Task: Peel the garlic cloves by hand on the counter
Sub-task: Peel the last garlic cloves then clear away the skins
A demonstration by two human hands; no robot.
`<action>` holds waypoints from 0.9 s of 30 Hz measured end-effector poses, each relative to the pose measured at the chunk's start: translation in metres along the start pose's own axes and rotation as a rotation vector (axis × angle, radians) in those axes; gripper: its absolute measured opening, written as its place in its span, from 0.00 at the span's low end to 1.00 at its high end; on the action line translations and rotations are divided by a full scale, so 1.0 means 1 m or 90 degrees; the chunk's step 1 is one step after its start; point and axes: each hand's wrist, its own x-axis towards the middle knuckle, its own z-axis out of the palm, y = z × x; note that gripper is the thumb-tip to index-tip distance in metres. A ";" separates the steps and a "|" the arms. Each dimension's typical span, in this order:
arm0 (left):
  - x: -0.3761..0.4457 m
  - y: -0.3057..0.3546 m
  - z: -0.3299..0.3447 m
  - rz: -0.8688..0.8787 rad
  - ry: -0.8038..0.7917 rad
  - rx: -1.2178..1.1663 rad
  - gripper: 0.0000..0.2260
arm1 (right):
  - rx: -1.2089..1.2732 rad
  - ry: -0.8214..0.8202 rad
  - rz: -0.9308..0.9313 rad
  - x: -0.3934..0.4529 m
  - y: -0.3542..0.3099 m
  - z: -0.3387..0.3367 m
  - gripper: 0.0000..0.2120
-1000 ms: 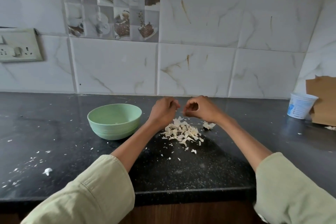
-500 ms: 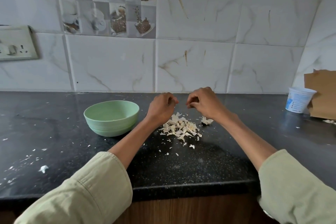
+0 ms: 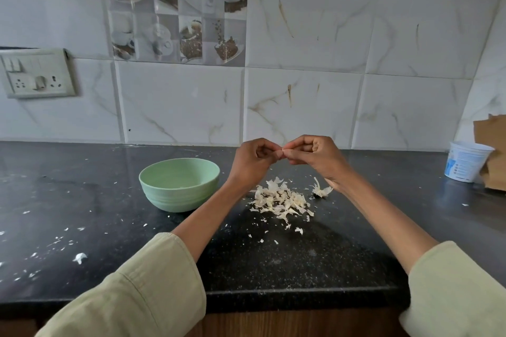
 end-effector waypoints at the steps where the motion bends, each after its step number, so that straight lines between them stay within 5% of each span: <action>1: 0.000 0.002 -0.001 0.004 0.009 -0.028 0.06 | 0.030 -0.003 0.006 0.000 -0.001 0.000 0.11; 27: -0.003 0.019 0.004 -0.066 0.064 -0.069 0.03 | -0.007 0.049 -0.088 -0.002 -0.011 0.005 0.08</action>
